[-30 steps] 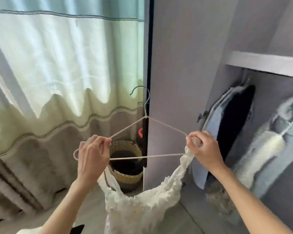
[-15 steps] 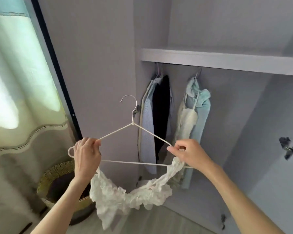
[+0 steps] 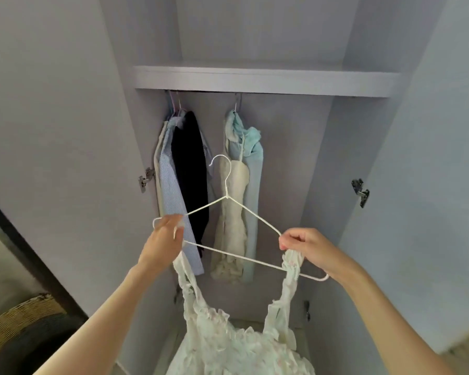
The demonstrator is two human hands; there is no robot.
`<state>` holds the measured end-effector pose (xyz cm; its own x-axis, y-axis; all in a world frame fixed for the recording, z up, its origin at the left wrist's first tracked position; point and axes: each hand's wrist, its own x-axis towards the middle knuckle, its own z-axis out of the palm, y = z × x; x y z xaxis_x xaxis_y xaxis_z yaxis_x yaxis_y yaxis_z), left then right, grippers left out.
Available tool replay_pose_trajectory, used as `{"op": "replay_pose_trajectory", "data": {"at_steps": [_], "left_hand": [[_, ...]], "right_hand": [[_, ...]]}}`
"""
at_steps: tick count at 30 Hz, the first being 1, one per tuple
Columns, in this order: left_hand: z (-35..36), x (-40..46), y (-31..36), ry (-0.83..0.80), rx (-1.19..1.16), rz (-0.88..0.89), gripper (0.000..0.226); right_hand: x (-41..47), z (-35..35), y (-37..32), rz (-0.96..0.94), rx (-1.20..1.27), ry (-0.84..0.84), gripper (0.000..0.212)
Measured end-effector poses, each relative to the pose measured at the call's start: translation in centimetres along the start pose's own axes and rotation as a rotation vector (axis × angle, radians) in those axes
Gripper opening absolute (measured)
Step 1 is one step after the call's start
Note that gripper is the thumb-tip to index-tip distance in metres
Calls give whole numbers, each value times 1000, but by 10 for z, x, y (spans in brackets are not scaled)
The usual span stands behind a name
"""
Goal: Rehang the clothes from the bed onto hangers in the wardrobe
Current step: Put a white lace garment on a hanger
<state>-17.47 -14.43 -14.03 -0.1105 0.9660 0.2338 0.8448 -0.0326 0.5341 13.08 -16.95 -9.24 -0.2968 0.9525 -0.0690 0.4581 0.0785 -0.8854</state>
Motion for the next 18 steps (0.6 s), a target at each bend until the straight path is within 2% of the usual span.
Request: {"op": "replay_pose_trajectory", "data": {"at_steps": [6, 11, 14, 18], "left_hand": [[46, 11, 39, -155, -88, 85, 39], [68, 44, 63, -194, -100, 100, 36], [82, 65, 76, -219, -106, 135, 35], [102, 97, 92, -233, -133, 133, 34]], "right_hand": [[1, -28, 35, 150, 108, 324, 28], [27, -53, 54, 208, 148, 523, 22], [51, -69, 65, 191, 92, 577, 22], [88, -82, 69, 176, 81, 569, 22]]}}
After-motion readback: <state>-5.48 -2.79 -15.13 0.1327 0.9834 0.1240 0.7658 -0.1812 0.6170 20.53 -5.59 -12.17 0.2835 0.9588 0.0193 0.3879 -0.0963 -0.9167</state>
